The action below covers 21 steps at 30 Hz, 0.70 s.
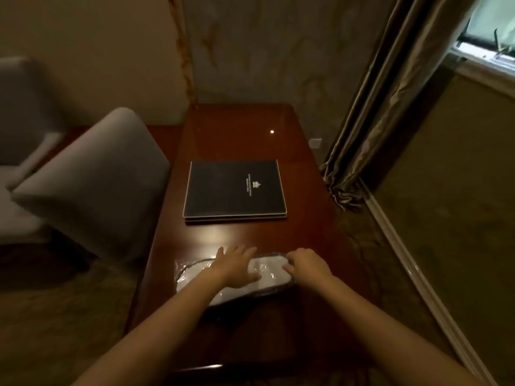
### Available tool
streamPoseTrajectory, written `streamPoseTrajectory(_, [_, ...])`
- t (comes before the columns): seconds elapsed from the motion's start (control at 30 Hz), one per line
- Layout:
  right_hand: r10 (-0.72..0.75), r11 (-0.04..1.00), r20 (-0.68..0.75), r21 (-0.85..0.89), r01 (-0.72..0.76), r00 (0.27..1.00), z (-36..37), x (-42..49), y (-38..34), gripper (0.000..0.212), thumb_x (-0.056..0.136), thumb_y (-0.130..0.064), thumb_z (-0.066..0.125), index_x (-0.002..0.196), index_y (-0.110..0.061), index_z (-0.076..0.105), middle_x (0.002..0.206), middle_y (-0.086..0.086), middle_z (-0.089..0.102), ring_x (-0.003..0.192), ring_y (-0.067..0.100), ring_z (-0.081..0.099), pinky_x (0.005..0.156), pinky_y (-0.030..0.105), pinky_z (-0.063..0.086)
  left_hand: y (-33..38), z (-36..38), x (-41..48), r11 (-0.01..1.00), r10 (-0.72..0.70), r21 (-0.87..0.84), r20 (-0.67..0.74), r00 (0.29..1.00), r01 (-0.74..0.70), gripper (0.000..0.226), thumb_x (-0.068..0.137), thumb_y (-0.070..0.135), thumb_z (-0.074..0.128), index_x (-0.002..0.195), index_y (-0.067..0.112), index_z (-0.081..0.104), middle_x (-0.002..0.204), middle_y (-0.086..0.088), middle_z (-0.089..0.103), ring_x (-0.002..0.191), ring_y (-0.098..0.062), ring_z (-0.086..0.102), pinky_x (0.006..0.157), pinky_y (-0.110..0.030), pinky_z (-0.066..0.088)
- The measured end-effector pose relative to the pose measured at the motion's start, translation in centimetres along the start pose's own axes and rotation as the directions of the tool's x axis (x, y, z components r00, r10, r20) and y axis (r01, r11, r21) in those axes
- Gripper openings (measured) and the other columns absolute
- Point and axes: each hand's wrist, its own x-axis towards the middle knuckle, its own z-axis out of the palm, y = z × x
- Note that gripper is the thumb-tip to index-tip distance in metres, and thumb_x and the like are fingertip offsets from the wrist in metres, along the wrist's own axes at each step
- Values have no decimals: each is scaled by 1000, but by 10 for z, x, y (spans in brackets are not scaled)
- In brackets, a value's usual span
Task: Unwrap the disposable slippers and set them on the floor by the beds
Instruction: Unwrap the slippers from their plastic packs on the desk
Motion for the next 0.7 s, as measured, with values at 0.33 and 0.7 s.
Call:
streamPoseTrajectory(0.33, [38, 999, -237, -27, -46, 971, 49, -7, 2, 36, 95, -30, 46, 123, -10, 55, 122, 6, 58, 110, 21, 49, 91, 32, 45, 3, 63, 7, 997, 6, 74, -142, 990, 5, 116, 68, 68, 61, 150, 20, -6, 160, -10, -1, 147, -30, -7, 114, -56, -9])
streamPoseTrajectory(0.7, [59, 996, -350, 77, -34, 935, 63, -7, 10, 29, 94, -8, 43, 115, -8, 62, 111, 6, 64, 102, 21, 53, 79, 30, 46, 3, 74, 20, 997, -21, 62, -315, 949, 43, 101, 66, 62, 63, 144, 16, 20, 143, -8, 30, 136, -27, 25, 114, -58, 5])
